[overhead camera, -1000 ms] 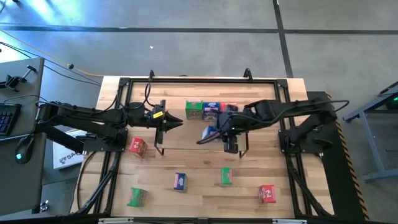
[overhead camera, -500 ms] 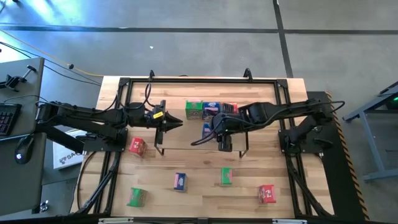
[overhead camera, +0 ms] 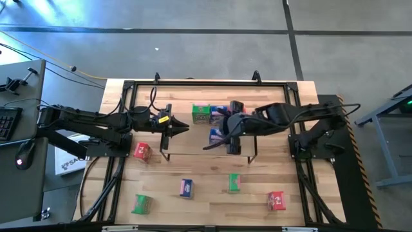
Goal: Stack cereal on shelf
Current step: Put the top blue cereal box on the shelf aligned with the other blue cereal box
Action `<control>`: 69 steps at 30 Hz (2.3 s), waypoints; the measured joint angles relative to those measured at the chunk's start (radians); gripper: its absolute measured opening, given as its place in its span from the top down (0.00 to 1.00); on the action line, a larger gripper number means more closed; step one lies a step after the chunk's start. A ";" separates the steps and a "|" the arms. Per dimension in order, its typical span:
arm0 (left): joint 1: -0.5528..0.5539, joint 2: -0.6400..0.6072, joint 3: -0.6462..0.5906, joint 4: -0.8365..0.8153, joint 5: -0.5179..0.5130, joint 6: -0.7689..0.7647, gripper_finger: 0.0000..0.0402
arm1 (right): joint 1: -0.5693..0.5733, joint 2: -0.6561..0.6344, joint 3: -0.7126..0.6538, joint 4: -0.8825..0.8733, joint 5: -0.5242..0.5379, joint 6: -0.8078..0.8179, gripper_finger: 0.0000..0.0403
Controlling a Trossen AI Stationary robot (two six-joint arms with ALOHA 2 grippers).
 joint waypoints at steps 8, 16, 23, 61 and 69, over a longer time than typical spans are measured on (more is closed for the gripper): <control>-0.003 0.000 0.000 0.003 -0.006 0.005 0.89 | 0.088 -0.001 0.130 -0.148 0.084 0.026 0.49; -0.088 0.003 0.030 0.004 -0.009 0.025 0.88 | 0.189 -0.005 -0.035 -0.168 0.116 0.196 0.81; -0.188 0.100 0.072 0.000 -0.117 0.023 0.89 | 0.294 -0.076 -0.317 -0.006 0.211 0.416 0.96; -0.168 0.420 0.291 -0.072 -0.408 -0.027 0.89 | 0.156 -0.086 -0.588 0.378 0.399 0.438 1.00; -0.169 0.420 0.291 -0.072 -0.413 -0.029 0.89 | 0.127 -0.086 -0.588 0.374 0.402 0.427 1.00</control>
